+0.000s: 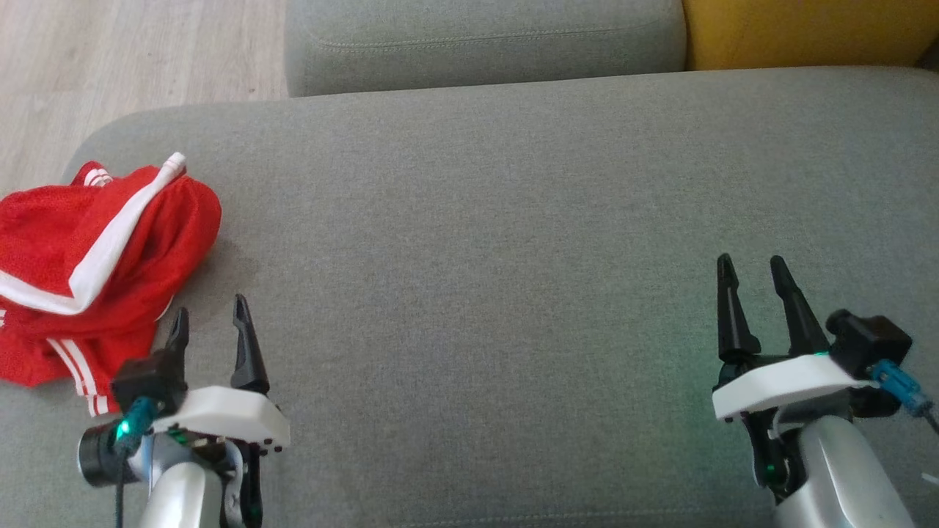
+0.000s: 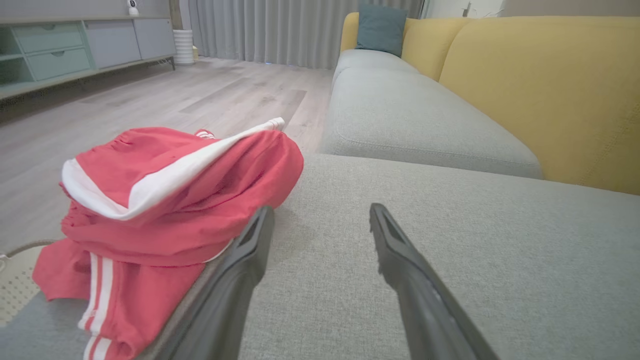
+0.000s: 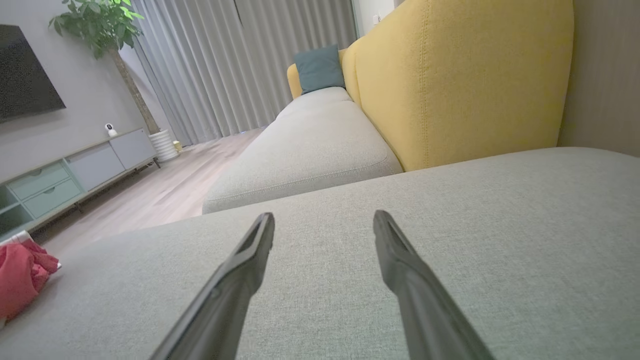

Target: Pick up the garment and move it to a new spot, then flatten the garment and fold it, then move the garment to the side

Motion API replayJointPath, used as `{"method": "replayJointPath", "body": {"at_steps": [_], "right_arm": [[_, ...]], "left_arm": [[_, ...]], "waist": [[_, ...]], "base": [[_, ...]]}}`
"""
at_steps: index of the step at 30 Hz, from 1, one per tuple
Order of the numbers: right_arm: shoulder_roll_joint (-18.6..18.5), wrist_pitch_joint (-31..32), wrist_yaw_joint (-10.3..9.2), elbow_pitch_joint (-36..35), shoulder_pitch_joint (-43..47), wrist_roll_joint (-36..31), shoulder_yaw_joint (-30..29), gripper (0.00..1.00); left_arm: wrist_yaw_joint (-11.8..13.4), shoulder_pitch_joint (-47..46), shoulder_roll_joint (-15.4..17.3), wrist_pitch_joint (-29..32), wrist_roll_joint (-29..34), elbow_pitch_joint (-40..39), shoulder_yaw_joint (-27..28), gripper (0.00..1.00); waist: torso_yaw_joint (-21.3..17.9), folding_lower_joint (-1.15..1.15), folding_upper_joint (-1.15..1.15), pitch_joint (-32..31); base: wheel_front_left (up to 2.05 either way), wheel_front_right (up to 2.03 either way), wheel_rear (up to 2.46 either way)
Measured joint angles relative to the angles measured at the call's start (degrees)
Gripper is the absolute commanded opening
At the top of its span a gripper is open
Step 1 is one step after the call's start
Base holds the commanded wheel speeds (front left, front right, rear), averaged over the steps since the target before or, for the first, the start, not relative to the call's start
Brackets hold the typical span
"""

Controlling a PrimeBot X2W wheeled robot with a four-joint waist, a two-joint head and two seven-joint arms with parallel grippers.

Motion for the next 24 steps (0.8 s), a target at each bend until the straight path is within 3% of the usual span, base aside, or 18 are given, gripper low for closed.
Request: {"method": "replayJointPath", "body": {"at_steps": [14, 24], "right_arm": [[0.03, -2.15, 0.0, 3.41, -1.31, -9.64, -0.77, 1.0], [0.3, -2.23, 0.0, 5.08, -1.39, -10.38, -2.31, 1.0]], "left_arm": [[1.46, -0.01, 0.15, -2.08, 8.2, 0.68, -0.71, 1.0], [1.37, 0.0, 0.09, -2.09, 8.12, 1.97, 0.63, 1.0]], "waist": [[-0.07, 0.0, 0.0, -0.48], [-0.05, 0.0, 0.0, -0.62]], "base": [[0.0, 0.0, 0.0], [0.0, 0.0, 0.0]]}}
